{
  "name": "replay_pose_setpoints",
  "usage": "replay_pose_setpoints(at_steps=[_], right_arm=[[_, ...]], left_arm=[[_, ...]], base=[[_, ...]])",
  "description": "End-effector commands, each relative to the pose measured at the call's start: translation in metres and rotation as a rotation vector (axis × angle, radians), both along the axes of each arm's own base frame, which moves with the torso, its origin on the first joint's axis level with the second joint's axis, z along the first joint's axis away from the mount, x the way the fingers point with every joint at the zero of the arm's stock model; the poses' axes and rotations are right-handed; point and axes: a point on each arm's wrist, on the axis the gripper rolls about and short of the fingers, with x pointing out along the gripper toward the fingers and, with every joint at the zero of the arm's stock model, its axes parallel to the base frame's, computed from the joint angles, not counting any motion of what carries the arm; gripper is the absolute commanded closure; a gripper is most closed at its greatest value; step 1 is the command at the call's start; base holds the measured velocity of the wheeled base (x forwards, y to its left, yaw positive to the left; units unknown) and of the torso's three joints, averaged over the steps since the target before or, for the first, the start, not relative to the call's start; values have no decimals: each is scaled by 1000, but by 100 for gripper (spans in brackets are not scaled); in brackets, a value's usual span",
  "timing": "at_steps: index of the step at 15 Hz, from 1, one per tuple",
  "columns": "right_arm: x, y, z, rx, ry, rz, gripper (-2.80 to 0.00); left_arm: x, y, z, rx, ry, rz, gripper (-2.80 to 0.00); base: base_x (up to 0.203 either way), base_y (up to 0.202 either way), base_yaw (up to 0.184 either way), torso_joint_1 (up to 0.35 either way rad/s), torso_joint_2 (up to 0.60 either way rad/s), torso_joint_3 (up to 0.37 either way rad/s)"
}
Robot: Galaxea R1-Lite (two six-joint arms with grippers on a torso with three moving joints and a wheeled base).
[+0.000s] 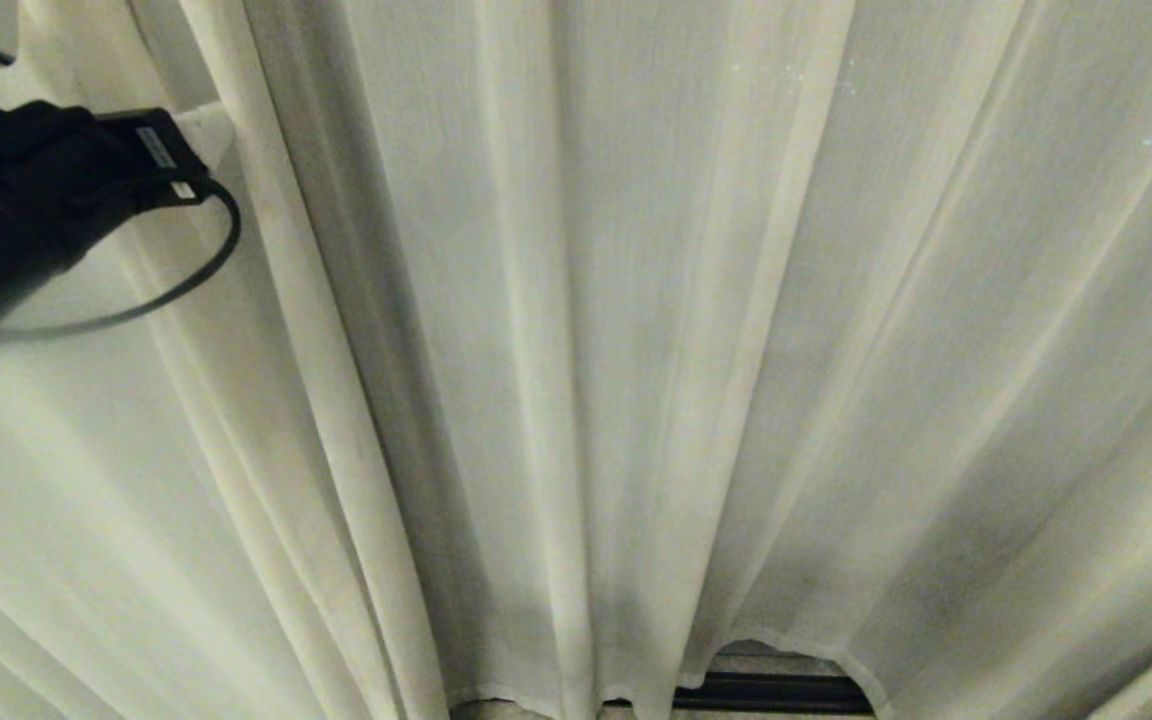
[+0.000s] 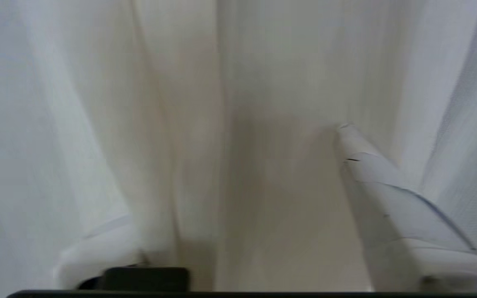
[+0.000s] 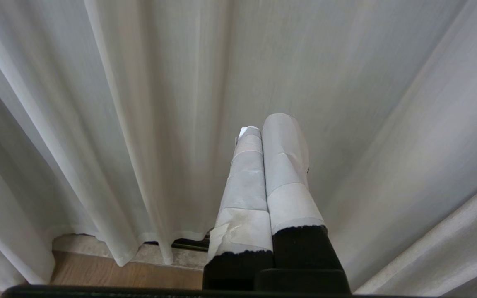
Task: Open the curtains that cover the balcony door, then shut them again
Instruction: Close the inner curtains on both sides, then close the outer curtains on both sides
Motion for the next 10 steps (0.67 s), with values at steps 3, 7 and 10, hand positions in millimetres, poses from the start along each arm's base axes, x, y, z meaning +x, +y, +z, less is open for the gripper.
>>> replay_pose_setpoints(at_steps=[3,7,10], right_arm=[[0,0,0,-1,2,1,0],[0,0,0,-1,2,1,0],[0,0,0,-1,2,1,0]], left_arm=[[-37,9,-3,-2,-12,26,-280],[-63,12,-13,-2,-2,34,-280],[-72,13,-16,-3,-3,35,-280]], base=[[0,0,0,0,0,0],[0,0,0,0,0,0],[0,0,0,0,0,0]])
